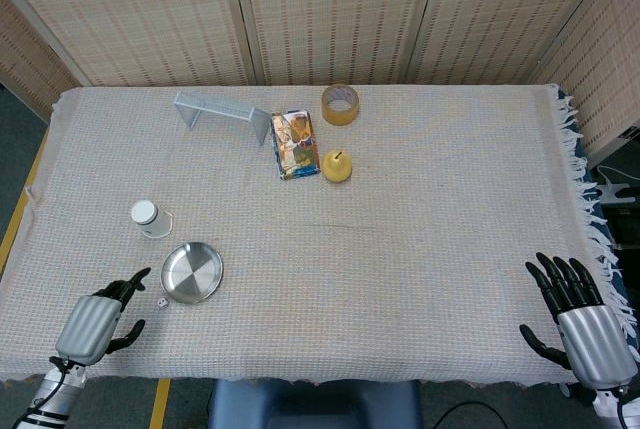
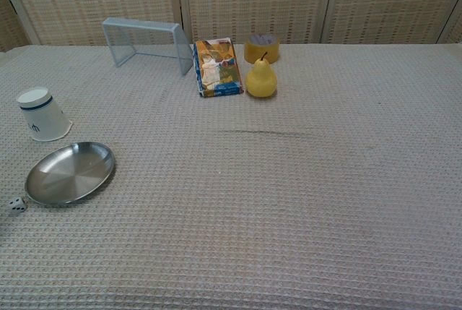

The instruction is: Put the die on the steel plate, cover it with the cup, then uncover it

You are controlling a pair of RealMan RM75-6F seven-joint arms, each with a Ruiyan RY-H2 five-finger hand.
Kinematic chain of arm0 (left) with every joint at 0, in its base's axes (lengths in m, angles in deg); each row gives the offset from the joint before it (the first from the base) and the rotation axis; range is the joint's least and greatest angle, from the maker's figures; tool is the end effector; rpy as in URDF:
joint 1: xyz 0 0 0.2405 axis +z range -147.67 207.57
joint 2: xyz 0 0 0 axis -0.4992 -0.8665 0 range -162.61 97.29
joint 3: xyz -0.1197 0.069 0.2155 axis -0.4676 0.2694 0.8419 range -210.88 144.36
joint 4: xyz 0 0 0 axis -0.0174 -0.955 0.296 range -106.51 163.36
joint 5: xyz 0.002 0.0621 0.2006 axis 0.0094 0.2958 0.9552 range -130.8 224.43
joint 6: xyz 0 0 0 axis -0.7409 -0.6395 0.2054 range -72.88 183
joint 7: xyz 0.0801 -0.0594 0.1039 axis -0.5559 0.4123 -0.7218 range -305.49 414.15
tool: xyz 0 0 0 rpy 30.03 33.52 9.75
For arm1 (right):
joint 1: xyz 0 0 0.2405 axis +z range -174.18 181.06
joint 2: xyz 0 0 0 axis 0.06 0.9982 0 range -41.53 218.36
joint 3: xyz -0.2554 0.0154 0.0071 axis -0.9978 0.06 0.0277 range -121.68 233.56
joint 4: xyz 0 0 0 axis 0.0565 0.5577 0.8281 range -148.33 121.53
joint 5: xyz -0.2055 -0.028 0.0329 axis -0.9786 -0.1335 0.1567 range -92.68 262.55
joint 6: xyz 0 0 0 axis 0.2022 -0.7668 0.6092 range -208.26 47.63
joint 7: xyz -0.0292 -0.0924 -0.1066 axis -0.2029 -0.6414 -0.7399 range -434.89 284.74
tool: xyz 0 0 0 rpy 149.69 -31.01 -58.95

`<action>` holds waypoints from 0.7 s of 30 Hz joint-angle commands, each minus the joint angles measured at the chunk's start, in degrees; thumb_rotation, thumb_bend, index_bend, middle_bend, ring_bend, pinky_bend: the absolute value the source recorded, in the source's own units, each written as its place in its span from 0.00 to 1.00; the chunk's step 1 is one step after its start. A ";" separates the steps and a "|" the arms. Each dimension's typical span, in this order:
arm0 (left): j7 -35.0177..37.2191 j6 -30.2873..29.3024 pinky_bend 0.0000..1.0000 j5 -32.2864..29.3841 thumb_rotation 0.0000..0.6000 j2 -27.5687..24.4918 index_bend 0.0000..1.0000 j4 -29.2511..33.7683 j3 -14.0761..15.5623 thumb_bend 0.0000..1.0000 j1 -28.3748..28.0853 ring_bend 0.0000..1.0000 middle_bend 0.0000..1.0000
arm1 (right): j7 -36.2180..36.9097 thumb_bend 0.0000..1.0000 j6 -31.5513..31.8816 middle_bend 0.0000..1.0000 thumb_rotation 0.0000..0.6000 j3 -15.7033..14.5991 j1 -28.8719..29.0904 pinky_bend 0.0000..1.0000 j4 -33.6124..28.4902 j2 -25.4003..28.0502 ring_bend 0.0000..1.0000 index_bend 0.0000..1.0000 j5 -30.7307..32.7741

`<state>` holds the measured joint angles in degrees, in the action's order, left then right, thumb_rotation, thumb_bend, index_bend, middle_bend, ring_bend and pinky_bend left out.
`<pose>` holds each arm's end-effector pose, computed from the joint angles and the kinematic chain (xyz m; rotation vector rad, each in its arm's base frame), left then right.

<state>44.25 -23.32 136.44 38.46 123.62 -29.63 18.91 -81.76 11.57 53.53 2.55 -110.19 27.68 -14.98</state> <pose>-0.2727 0.1813 0.0834 -1.6701 -0.9461 -0.8758 -0.2837 -0.1288 0.1615 1.5392 -0.7790 0.9135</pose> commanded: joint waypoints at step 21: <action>-14.30 4.34 1.00 -8.44 1.00 15.40 0.46 -13.09 -4.09 0.31 -0.89 1.00 1.00 | -0.82 0.17 -0.99 0.00 0.88 0.19 0.24 0.00 -0.12 -0.32 0.00 0.00 0.71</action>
<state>31.35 -19.96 129.53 52.78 111.43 -32.98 18.27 -82.59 10.59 53.73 2.80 -110.31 27.36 -14.26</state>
